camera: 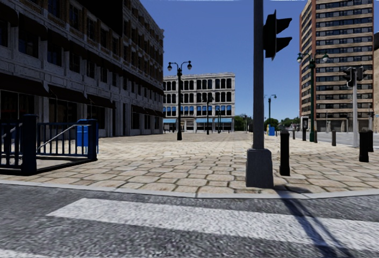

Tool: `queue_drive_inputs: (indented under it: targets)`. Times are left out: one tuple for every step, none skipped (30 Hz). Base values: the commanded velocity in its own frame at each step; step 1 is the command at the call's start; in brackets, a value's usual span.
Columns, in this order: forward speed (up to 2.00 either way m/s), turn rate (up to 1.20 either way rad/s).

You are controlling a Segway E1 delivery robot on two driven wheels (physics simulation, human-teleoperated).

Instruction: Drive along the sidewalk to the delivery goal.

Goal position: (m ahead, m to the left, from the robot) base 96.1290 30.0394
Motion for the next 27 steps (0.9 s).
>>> queue_drive_inputs:
  targets:
    - [2.00,0.00]
    - [2.00,0.00]
    - [2.00,0.00]
    - [2.00,0.00]
    - [2.00,0.00]
    - [2.00,0.00]
    - [2.00,0.00]
    - [2.00,0.00]
    - [2.00,0.00]
    - [2.00,0.00]
    - [2.00,0.00]
    - [2.00,0.00]
    - [2.00,0.00]
    - [2.00,0.00]
    - [2.00,0.00]
    - [2.00,0.00]
    - [2.00,0.00]
    - [2.00,0.00]
    - [2.00,0.00]
    - [2.00,0.00]
    - [2.00,0.00]
    - [2.00,0.00]
    - [2.00,0.00]
    - [2.00,0.00]
    - [2.00,0.00]
    - [2.00,0.00]
    - [2.00,0.00]
